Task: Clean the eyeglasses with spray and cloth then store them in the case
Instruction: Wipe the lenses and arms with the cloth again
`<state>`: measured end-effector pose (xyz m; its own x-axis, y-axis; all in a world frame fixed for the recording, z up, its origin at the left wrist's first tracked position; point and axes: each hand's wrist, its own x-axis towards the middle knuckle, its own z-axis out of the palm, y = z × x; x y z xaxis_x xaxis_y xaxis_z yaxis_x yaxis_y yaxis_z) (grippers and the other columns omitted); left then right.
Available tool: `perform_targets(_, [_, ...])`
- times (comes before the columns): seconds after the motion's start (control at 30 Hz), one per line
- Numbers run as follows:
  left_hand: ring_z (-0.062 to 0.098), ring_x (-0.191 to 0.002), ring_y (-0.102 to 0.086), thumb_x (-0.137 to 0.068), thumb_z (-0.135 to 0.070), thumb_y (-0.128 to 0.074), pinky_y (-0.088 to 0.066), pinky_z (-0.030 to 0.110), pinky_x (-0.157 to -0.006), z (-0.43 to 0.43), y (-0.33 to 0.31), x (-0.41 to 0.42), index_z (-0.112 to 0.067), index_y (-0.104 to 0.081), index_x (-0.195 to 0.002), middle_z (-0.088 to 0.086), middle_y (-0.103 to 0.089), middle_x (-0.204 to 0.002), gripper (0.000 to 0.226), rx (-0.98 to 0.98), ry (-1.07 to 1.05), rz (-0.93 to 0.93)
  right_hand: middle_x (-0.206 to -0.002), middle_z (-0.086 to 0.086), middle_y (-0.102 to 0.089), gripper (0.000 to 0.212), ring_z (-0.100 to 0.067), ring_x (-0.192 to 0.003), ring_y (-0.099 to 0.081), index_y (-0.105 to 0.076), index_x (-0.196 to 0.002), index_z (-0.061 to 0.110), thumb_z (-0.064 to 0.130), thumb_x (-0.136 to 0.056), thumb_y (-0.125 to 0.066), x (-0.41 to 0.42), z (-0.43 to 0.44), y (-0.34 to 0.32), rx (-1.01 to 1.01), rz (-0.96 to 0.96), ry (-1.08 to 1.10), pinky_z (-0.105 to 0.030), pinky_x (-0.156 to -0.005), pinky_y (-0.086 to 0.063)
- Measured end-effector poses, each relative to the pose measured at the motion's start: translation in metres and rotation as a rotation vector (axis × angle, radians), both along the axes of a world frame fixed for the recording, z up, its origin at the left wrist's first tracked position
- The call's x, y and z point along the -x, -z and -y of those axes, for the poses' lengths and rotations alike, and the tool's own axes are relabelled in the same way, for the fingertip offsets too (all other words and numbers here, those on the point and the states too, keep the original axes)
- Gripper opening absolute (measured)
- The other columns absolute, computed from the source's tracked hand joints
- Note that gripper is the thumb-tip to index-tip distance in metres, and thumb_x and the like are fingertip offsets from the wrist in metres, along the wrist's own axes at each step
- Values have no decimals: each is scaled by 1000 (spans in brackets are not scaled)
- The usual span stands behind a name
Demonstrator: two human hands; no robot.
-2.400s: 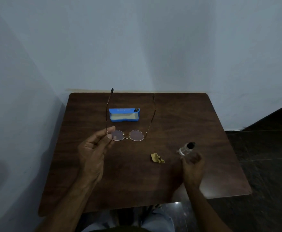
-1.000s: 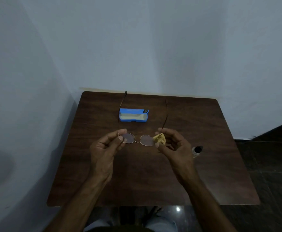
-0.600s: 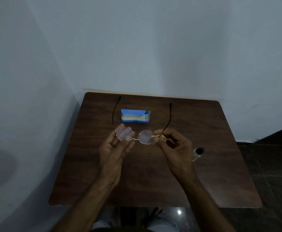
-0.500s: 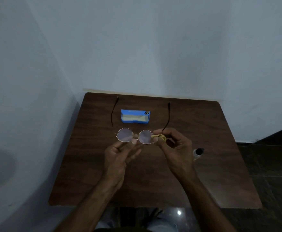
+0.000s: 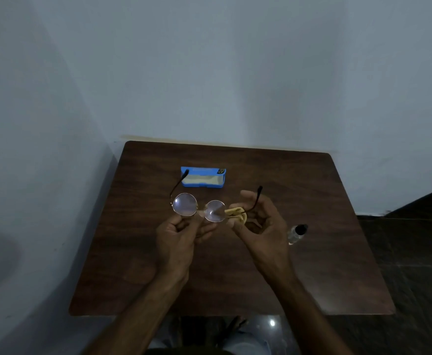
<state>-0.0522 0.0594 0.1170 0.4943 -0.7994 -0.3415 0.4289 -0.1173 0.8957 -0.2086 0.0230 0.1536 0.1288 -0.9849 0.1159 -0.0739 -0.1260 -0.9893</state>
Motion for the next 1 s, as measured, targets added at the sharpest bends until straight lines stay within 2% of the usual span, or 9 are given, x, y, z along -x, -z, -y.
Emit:
perform_targets(0.1, [30, -84, -82, -96, -8, -73, -67, 35, -71, 0, 3, -2, -5, -79, -101, 15, -83, -91, 8, -20, -20, 25, -112, -3, -76, 67, -17, -105, -74, -56, -139, 15, -13, -81, -76, 4, -1, -10, -1, 46, -8, -28, -91, -59])
perform_targets(0.17, [30, -82, -82, -96, -9, -74, -67, 33, -68, -2, 3, -2, -5, -80, -100, 15, -83, -88, 8, -26, -22, 31, -113, -5, -76, 68, -19, -106, -74, -54, -140, 13, -18, -82, -71, 6, -1, -17, 25, 62, -8, -31, -92, -59])
perform_targets(0.33, [31, -77, -82, -98, -5, -71, -65, 29, -62, -4, 6, 1, -3, -78, -97, 18, -82, -84, 7, -27, -16, 12, -110, -3, -78, 68, -17, -103, -75, -52, -142, 10, -11, -82, -78, 7, 4, -34, 130, 72, 59, -21, -87, -58])
perform_targets(0.53, [29, -74, -82, -98, -7, -72, -64, 28, -60, -6, 12, 1, -8, -79, -92, 13, -82, -80, 10, -37, -16, 120, -106, -4, -77, 72, -19, -100, -75, -51, -144, 11, 4, -80, -85, 7, 19, -48, 227, -10, 158, -36, -86, -62])
perform_targets(0.7, [29, -74, -82, -98, -9, -72, -65, 29, -61, -7, 14, 0, -12, -79, -90, 11, -82, -80, 11, -29, -17, 157, -99, 3, -77, 71, -14, -92, -75, -53, -142, 15, 6, -80, -87, 4, 25, -46, 249, -119, 218, -30, -80, -61])
perform_targets(0.83, [27, -74, -82, -99, -5, -69, -63, 26, -59, -6, 11, -2, -9, -77, -93, 10, -82, -81, 11, -46, -35, 129, -98, 4, -76, 69, -14, -92, -74, -54, -141, 18, 7, -81, -86, 4, 21, -36, 201, -104, 221, -26, -79, -60])
perform_targets(0.93, [27, -73, -82, -100, 0, -67, -64, 27, -59, -5, 8, -2, -5, -75, -94, 13, -82, -81, 11, -41, -49, 51, -97, 6, -77, 70, -10, -92, -75, -54, -140, 21, 10, -79, -87, 0, 16, -27, 142, -67, 214, -19, -81, -58])
perform_targets(1.0, [24, -71, -82, -100, 1, -67, -64, 27, -59, -5, 5, 0, -3, -75, -95, 15, -81, -82, 10, -28, -53, 25, -98, 6, -77, 72, -9, -93, -75, -53, -141, 23, 11, -78, -87, -5, 12, -18, 80, -64, 195, -22, -83, -59])
